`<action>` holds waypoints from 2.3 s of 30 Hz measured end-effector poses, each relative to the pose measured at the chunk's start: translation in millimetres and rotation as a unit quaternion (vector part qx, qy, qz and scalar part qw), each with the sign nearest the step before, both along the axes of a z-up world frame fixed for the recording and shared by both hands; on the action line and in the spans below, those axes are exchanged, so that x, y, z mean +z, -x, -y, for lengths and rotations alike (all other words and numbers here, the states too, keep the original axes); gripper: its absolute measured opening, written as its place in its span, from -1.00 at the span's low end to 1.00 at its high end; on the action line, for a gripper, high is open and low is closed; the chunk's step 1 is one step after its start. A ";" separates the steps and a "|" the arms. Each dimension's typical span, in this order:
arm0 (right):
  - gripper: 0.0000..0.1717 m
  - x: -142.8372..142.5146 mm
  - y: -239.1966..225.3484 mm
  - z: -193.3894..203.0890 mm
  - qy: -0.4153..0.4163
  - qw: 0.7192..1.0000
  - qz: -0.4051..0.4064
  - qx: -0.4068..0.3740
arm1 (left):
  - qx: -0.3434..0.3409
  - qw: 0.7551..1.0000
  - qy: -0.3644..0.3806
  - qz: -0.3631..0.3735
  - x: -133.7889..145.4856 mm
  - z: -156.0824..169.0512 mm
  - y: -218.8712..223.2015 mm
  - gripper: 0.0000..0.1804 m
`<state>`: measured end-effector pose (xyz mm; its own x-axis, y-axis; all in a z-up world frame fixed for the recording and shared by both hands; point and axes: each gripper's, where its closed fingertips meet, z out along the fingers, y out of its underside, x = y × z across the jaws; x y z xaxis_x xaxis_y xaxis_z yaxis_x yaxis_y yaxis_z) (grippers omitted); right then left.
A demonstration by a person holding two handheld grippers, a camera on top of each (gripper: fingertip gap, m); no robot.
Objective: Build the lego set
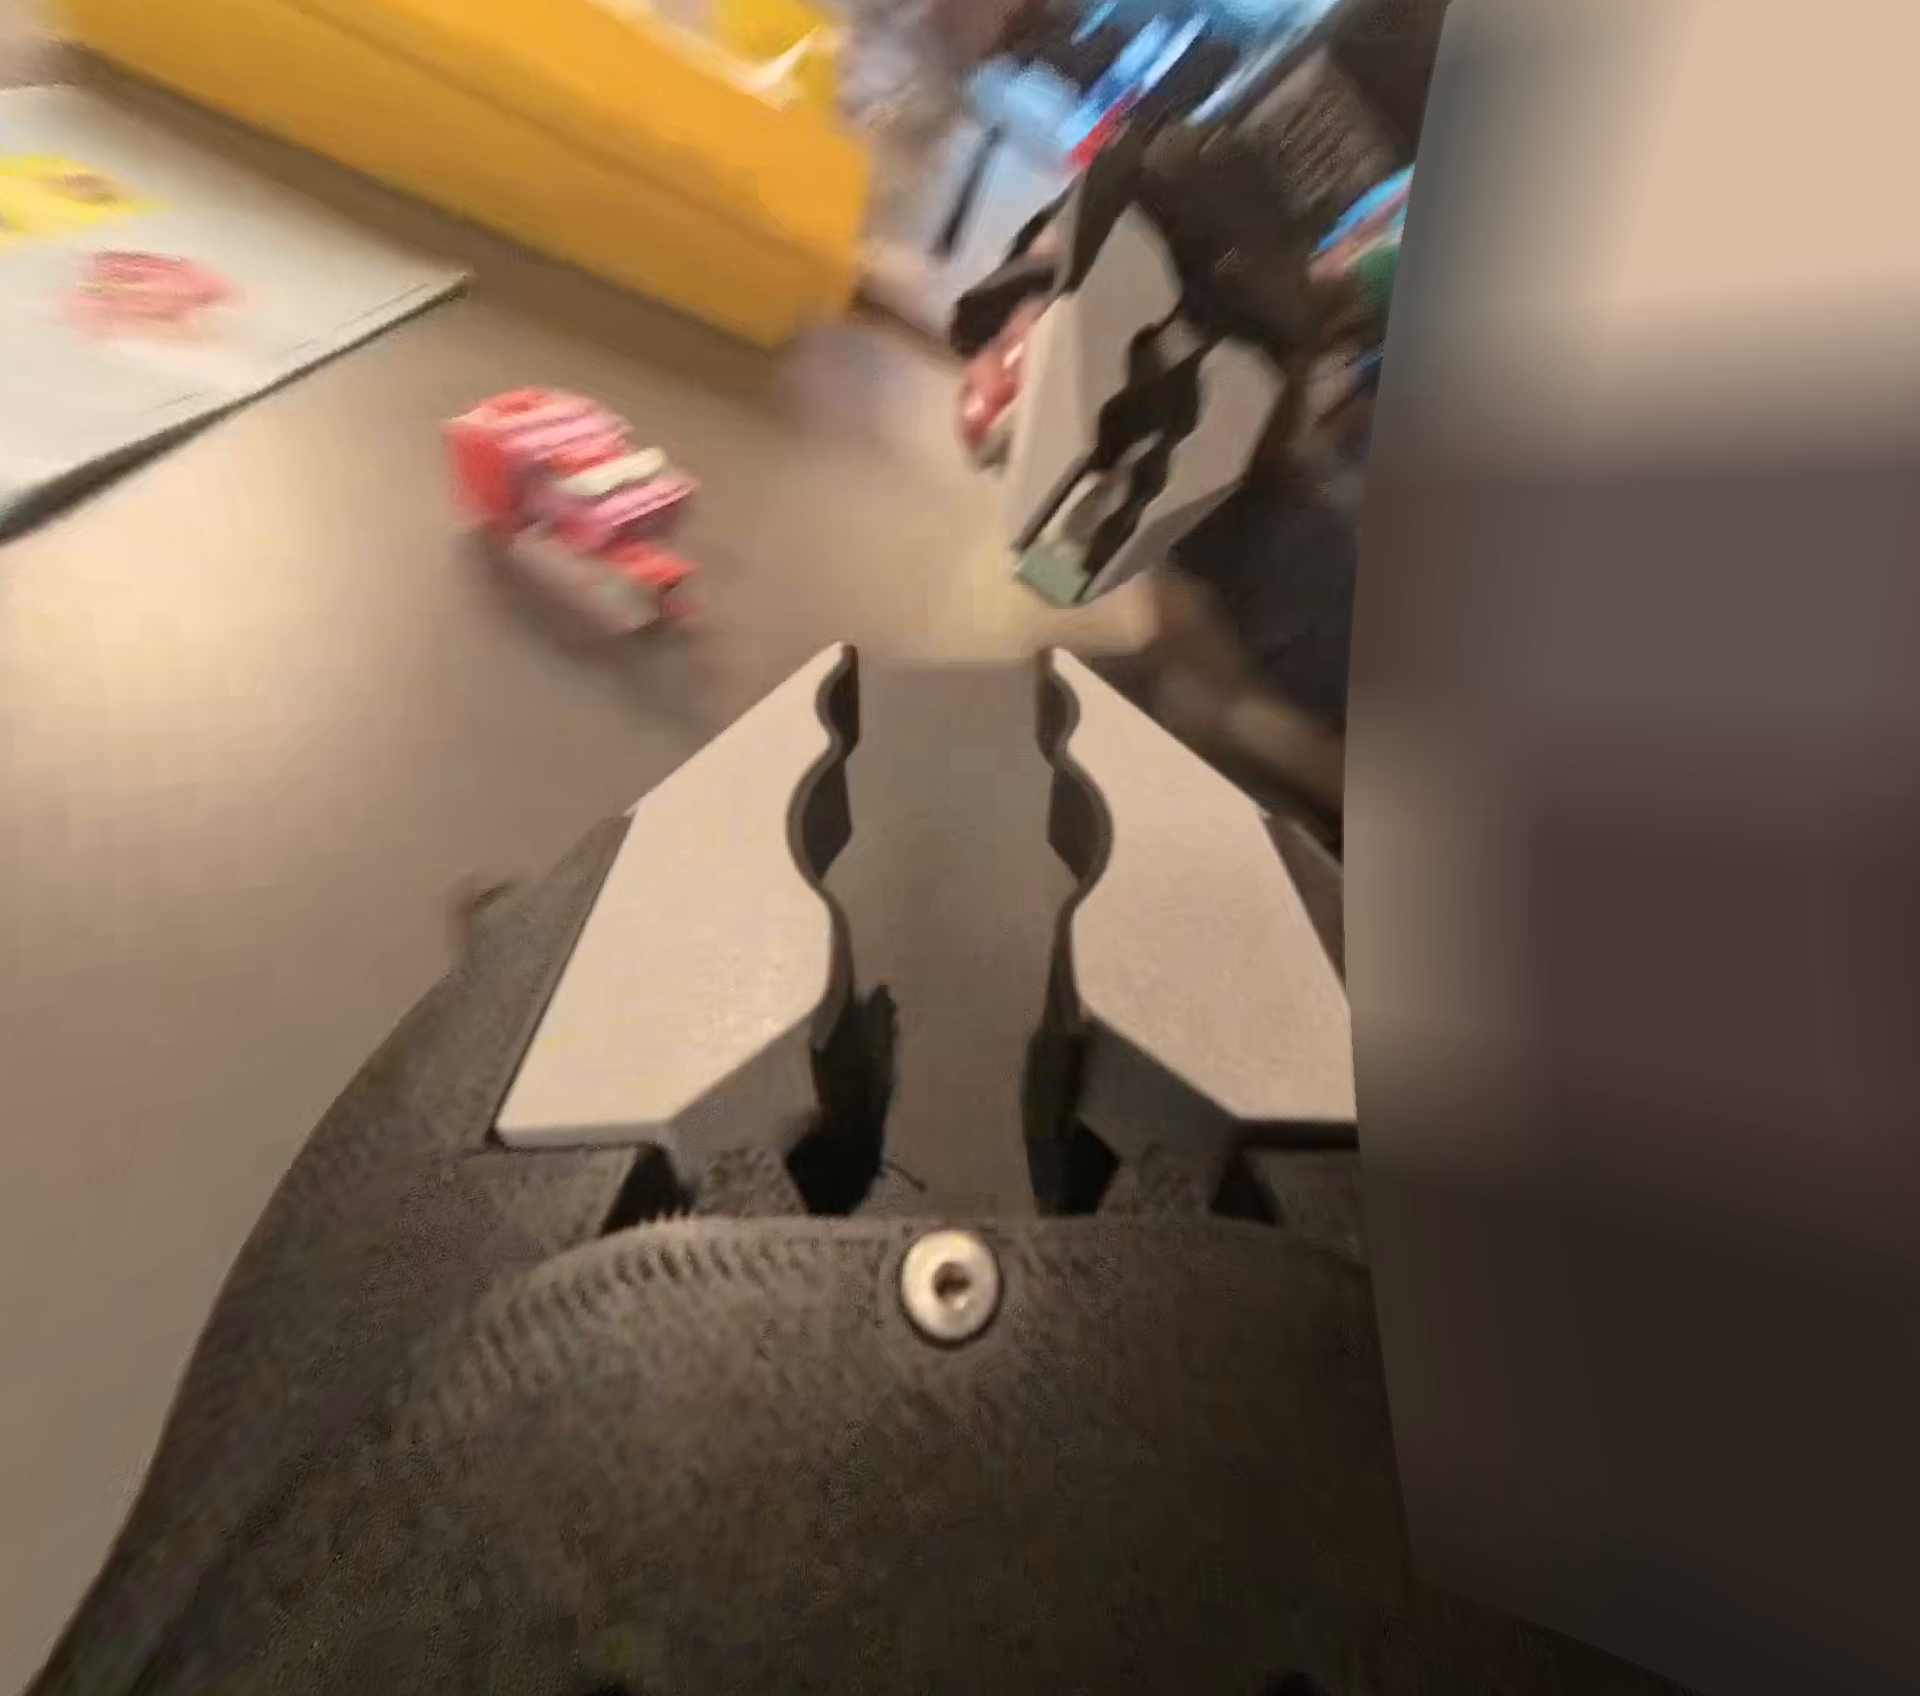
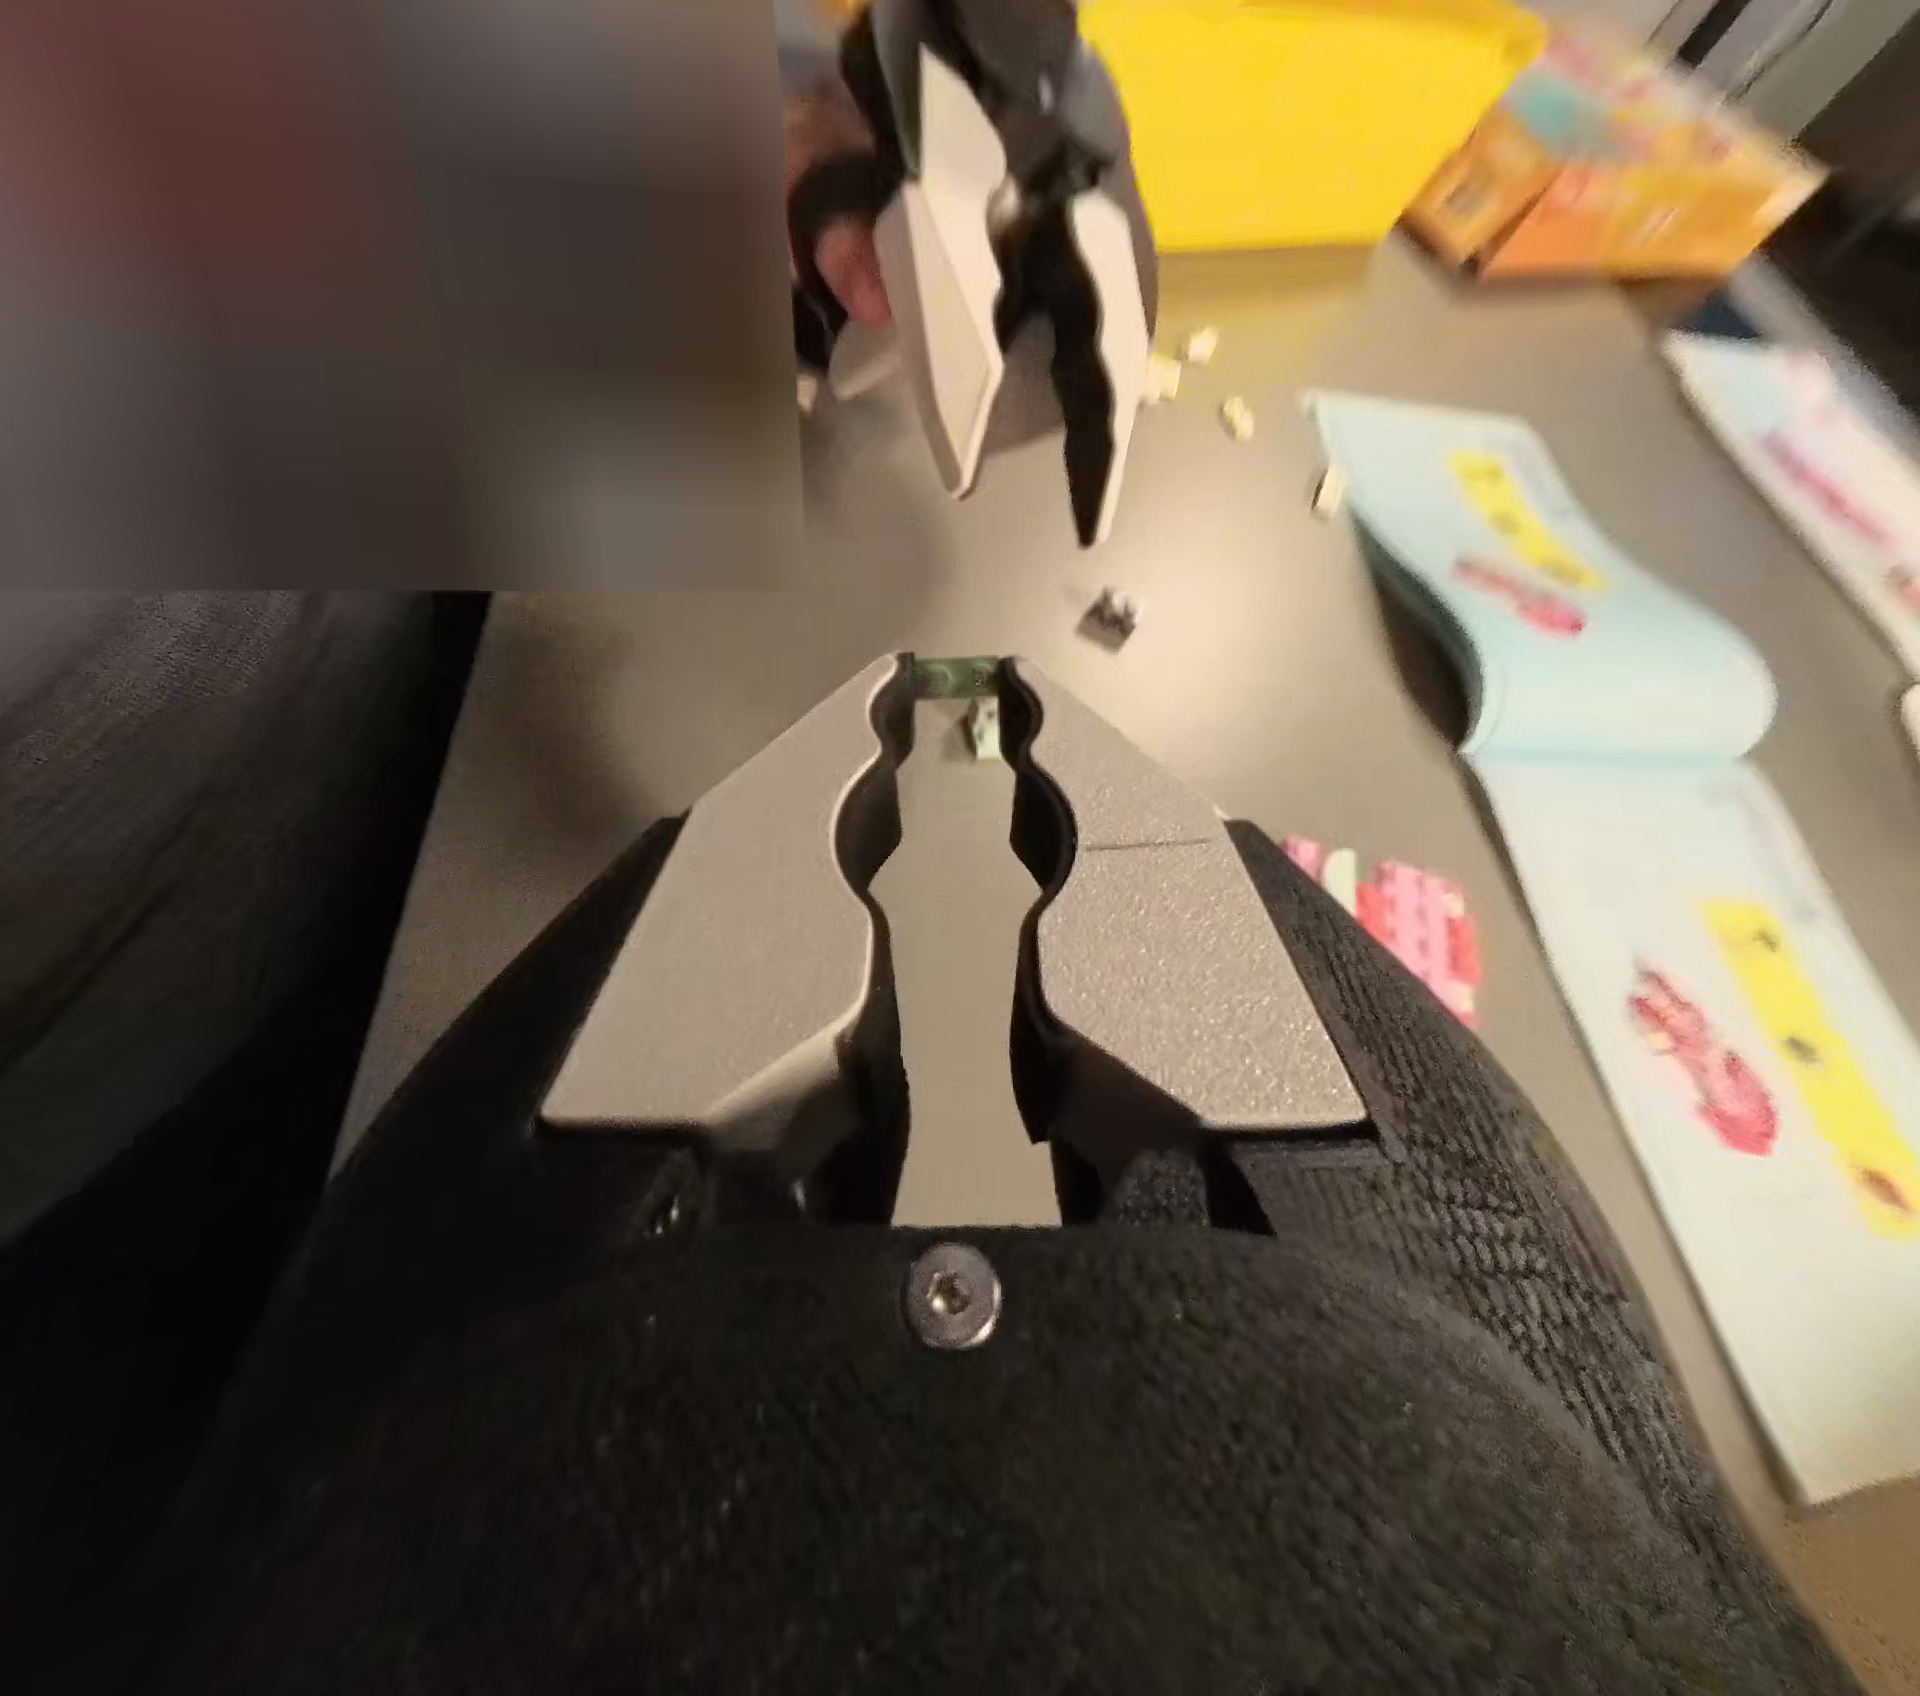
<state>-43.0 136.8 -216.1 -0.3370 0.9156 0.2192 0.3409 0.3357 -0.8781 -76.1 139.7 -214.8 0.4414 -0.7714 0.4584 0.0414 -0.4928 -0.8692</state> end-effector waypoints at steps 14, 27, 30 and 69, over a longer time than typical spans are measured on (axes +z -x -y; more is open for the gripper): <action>-0.83 -63.7 32.7 -17.0 -0.012 0.992 0.123 -0.007 | -0.056 0.956 -0.011 -0.288 -76.6 -7.4 -2.1 -0.77; -0.83 -71.8 36.2 -16.7 -0.028 0.988 0.155 0.004 | -0.068 0.944 -0.023 -0.323 -83.5 -10.8 -4.8 -0.92; -0.83 -71.7 37.1 -16.0 -0.029 0.987 0.157 0.004 | -0.075 0.940 -0.035 -0.331 -83.6 -9.4 -5.1 -0.92; -0.83 -65.9 34.1 -15.3 0.028 0.992 0.125 -0.008 | -0.077 0.945 -0.050 -0.314 -82.6 -6.4 -4.0 -0.75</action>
<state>-77.1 152.1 -282.0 -0.3593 0.9298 0.0797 0.5552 0.2817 -0.7826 -72.0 146.1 -297.3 0.4806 -0.8745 0.0648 -0.5643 -0.3650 -0.7405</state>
